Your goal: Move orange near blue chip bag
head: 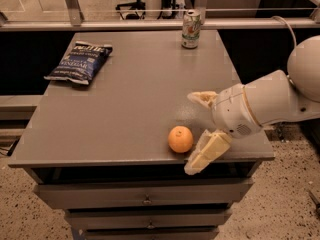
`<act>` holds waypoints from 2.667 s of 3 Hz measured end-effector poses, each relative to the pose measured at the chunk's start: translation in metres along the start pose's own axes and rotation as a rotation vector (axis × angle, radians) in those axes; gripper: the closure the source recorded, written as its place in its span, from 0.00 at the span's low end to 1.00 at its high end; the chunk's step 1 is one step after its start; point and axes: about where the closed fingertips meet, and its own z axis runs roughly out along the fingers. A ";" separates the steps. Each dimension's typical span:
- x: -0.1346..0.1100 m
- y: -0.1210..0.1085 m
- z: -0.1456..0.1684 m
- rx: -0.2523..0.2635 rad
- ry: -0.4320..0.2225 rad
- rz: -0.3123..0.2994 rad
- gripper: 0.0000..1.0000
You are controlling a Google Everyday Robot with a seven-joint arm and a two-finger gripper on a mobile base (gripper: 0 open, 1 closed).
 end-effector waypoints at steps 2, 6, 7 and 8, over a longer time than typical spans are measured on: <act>0.003 0.005 0.017 -0.006 -0.081 0.048 0.47; -0.023 -0.054 -0.043 0.124 -0.125 0.019 1.00; -0.032 -0.065 -0.031 0.134 -0.161 -0.004 1.00; -0.051 -0.094 0.011 0.147 -0.220 -0.016 1.00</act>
Offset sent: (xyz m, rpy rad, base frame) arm -0.0011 0.0113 -0.0194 0.1295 0.0418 -0.0337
